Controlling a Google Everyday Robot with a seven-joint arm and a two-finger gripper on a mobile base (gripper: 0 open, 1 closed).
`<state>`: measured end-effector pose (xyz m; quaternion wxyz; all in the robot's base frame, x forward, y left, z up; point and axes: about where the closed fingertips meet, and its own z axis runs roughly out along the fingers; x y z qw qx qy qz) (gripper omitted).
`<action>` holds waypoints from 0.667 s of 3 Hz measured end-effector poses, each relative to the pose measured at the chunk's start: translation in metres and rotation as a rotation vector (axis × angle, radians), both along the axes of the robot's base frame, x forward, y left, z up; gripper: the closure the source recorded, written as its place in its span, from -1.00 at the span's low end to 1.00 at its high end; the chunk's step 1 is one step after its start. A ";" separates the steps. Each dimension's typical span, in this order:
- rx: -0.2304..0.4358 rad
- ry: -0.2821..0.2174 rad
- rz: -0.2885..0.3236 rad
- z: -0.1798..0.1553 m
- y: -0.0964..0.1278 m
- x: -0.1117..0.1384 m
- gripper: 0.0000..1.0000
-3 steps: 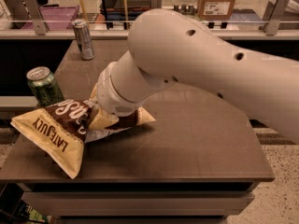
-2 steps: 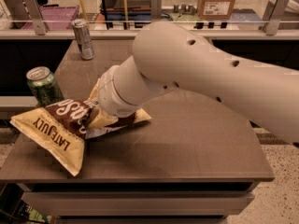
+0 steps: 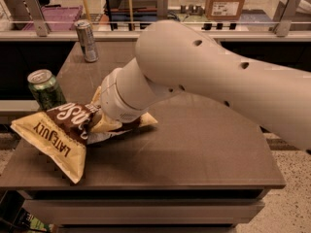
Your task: Move brown chip bag near green can
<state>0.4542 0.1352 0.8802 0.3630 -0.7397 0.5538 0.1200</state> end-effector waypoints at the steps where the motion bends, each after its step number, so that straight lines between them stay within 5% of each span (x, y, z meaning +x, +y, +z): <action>1: -0.001 -0.003 0.002 0.001 0.001 -0.001 -0.82; 2: -0.002 -0.006 0.004 0.003 0.002 -0.002 -1.00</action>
Offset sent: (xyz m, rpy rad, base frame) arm -0.0010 0.0008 0.0011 -0.0009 -0.0027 0.0017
